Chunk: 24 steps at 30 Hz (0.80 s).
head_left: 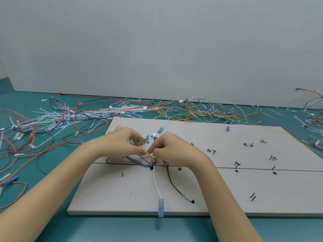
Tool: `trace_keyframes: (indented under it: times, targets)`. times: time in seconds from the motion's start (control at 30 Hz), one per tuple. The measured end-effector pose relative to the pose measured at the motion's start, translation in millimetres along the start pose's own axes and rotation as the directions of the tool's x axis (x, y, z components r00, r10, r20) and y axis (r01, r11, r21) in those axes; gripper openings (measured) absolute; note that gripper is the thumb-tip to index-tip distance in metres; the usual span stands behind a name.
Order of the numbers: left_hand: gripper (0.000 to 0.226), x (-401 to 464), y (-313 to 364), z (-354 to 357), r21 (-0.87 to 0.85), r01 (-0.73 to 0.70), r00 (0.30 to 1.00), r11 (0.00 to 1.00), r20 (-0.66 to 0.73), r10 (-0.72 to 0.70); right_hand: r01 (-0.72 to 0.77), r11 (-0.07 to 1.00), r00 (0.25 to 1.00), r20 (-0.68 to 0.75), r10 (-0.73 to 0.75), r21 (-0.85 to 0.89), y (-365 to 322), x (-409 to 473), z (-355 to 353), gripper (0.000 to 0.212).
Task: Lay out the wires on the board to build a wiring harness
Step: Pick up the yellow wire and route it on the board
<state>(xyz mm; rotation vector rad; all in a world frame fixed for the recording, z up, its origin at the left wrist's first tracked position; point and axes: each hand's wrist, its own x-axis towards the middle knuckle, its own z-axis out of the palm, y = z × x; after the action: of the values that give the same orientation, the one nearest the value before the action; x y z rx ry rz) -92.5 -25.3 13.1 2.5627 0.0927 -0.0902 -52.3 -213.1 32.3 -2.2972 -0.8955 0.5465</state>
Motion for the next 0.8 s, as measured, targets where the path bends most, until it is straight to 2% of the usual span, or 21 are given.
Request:
trace_keyframes:
  times: [0.13,0.27,0.33,0.43,0.5,0.57,0.63,0.7,0.8]
  targets:
    - [0.046,-6.2,11.6,1.4,0.109,0.032,0.999,0.994,0.008,-0.033,-0.055,0.991,0.997,0.066,0.047,0.123,-3.9,-5.2,-7.9,0.031]
    - [0.041,-9.5,15.8,2.1,0.274,0.012,0.999,0.962,0.033,-0.021,-0.006,1.0,0.997,0.081,0.005,0.011,-2.7,-10.7,-11.7,0.04]
    - [0.037,-12.6,15.4,-2.3,0.291,0.021,1.0,0.956,0.009,-0.025,0.007,1.0,0.996,0.087,-0.006,-0.009,-1.5,-11.4,-11.3,0.038]
    - [0.033,-20.5,15.1,-16.5,0.186,-0.013,1.0,0.982,0.019,0.01,0.006,1.0,0.997,0.083,-0.007,0.009,-0.5,-10.4,-11.1,0.025]
    - [0.023,-26.0,17.5,-23.5,0.063,-0.075,0.985,0.995,0.157,0.064,0.012,1.0,0.998,0.062,-0.012,-0.003,0.0,-10.1,-10.2,0.016]
    - [0.017,-30.8,22.8,-24.1,-0.099,-0.133,0.928,0.986,0.338,0.159,0.017,1.0,0.998,0.052,-0.017,-0.002,-0.1,-10.3,-9.6,0.013]
    - [0.019,-34.4,29.2,-21.0,-0.202,-0.178,0.865,0.963,0.435,0.251,0.024,1.0,0.998,0.056,-0.025,0.009,-0.7,-10.6,-10.1,0.013]
    - [0.028,-36.5,35.4,-17.3,-0.229,-0.22,0.828,0.948,0.469,0.306,0.035,0.999,0.997,0.066,-0.036,0.015,-1.3,-11.1,-11.0,0.015]
    - [0.035,-37.7,41.9,-9.5,-0.214,-0.252,0.81,0.944,0.487,0.327,0.049,0.999,0.996,0.068,-0.05,0.02,-1.0,-10.9,-11.8,0.019]
